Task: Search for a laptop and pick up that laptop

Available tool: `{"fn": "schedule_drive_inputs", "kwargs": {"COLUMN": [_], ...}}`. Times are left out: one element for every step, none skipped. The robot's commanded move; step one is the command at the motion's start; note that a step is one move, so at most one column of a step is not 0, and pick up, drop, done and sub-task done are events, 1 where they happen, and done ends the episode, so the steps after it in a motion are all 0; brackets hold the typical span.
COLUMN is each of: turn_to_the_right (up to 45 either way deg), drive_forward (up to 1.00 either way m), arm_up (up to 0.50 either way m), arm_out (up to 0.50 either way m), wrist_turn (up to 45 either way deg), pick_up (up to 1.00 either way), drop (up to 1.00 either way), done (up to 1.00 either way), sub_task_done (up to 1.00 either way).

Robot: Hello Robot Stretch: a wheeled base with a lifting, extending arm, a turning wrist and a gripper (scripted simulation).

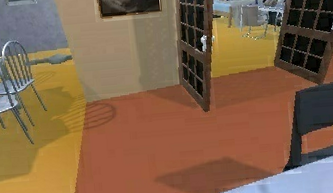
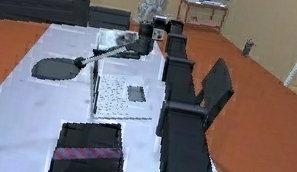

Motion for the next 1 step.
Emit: {"fn": "schedule_drive_inputs", "kwargs": {"turn_to_the_right": [0.0], "drive_forward": [0.0], "arm_up": [0.02], "arm_out": [0.0], "wrist_turn": [0.0], "pick_up": [0.0], "drop": [0.0], "done": [0.0], "sub_task_done": [0.0]}}
